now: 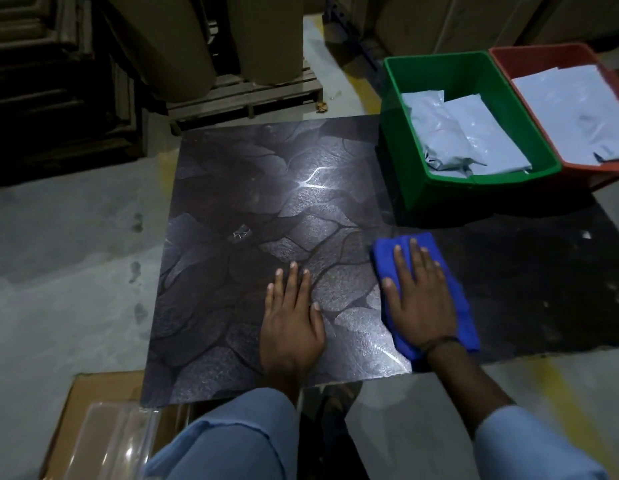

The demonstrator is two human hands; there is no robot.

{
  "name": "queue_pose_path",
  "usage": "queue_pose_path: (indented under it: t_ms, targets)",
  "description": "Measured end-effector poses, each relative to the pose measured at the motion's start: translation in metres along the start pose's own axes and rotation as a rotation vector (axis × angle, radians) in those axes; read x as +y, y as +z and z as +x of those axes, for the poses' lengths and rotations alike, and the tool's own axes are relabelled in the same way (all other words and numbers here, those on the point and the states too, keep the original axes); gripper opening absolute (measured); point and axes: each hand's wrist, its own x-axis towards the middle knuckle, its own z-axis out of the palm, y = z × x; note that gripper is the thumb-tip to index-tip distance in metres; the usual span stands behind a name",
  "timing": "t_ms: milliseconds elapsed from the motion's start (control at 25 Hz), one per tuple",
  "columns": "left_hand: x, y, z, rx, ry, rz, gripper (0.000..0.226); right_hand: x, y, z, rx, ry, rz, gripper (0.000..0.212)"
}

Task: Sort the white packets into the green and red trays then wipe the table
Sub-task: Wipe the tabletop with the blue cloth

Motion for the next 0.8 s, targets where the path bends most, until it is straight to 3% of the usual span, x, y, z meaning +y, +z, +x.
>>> queue_pose_path:
  t_ms: [120,280,440,600,800]
  targets:
    - [-0.001,0.000,0.000,-0.010,0.008,0.014,0.061,-0.024,0.001,0.029,-0.031,0.122,0.031,0.068]
    - [-0.003,0.005,0.001,0.031,0.036,-0.001,0.061,-0.074,0.005,0.007,-0.038,-0.124,0.053,0.067]
    - [-0.003,0.003,0.001,0.013,0.031,0.003,0.061,-0.078,-0.002,-0.032,-0.060,-0.233,0.079,0.068]
    - [-0.005,0.004,0.001,-0.004,0.046,0.008,0.061,-0.023,-0.012,-0.046,-0.039,-0.139,0.069,0.066]
    - [0.018,0.011,0.008,-0.029,-0.032,0.069,0.070,0.119,-0.017,-0.040,-0.032,0.096,-0.033,0.065]
